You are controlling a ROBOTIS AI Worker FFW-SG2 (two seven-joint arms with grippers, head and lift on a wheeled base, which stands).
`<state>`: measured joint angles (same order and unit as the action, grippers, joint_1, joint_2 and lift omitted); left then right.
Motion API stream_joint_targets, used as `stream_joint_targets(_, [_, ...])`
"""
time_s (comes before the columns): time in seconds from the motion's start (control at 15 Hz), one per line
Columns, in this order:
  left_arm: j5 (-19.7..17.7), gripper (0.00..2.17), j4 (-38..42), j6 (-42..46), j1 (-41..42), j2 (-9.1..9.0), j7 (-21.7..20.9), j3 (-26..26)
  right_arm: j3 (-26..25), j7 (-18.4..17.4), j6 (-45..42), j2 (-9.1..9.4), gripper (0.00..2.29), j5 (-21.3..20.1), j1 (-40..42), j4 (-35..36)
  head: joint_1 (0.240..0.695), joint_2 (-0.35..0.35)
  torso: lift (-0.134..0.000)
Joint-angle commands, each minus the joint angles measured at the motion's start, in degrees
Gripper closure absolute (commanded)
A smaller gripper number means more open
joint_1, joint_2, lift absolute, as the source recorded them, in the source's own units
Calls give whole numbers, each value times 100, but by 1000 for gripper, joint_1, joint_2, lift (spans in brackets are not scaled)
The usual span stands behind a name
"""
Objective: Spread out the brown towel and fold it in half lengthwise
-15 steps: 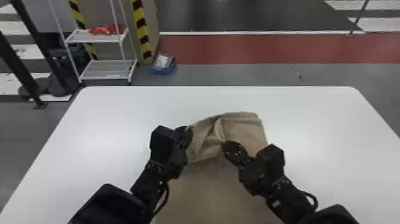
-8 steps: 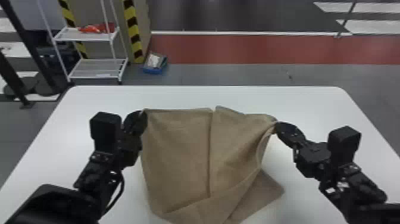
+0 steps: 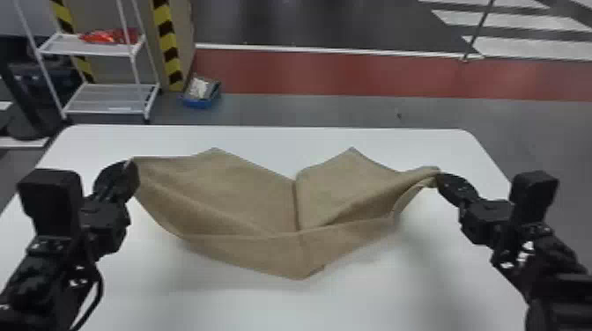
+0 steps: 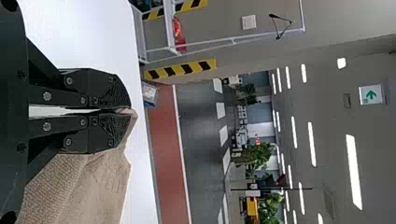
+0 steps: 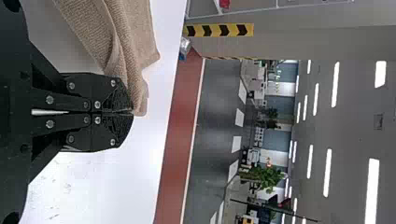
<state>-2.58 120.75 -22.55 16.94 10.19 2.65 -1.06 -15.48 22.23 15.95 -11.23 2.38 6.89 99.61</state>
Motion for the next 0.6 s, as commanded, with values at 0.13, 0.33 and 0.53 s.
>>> stream_joint_targets(0.13, [73, 1089, 45, 26, 240, 0, 52, -166, -245, -43, 18, -2, 1652, -18, -21, -434, 695, -96, -125])
stream_joint_targets(0.33, [38, 1089, 19, 96, 354, -8, 140, -351, -579, -131, 53, -38, 1652, -53, -47, -601, 695, -113, -125])
stream_joint_targets(0.53, [20, 1089, 80, 149, 495, -35, 280, -324, -851, -104, 229, -29, 1652, 35, 93, -522, 695, -143, -125])
